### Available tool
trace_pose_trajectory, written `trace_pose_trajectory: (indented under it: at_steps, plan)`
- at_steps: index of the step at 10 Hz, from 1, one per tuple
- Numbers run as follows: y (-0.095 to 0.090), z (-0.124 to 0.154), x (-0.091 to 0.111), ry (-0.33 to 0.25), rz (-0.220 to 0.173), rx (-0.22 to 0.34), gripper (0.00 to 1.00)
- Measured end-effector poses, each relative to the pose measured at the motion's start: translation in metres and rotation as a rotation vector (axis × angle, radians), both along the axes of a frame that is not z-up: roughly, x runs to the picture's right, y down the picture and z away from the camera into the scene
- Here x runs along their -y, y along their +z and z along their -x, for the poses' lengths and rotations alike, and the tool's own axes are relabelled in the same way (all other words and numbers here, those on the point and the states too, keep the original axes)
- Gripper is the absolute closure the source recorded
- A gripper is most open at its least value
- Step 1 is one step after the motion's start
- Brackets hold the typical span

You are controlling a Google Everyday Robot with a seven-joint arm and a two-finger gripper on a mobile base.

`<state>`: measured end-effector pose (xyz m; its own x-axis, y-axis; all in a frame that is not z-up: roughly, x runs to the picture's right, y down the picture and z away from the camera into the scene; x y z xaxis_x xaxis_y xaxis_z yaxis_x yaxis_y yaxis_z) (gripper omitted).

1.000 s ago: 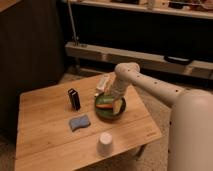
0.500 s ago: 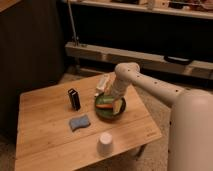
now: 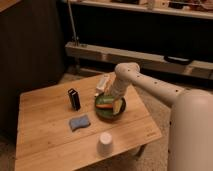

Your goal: Place the ceramic cup over the eraser

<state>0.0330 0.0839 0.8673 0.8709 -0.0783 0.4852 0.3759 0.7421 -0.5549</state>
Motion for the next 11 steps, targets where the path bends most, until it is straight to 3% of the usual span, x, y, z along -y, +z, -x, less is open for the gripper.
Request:
trace_pose_trajectory:
  at_steps: [7, 10, 11]
  plan:
    - [0.001, -0.003, 0.004, 0.006, -0.006, -0.006, 0.20]
    - [-0.007, -0.037, 0.055, 0.040, -0.032, -0.001, 0.20]
    - [-0.013, -0.050, 0.087, 0.057, -0.036, 0.015, 0.20]
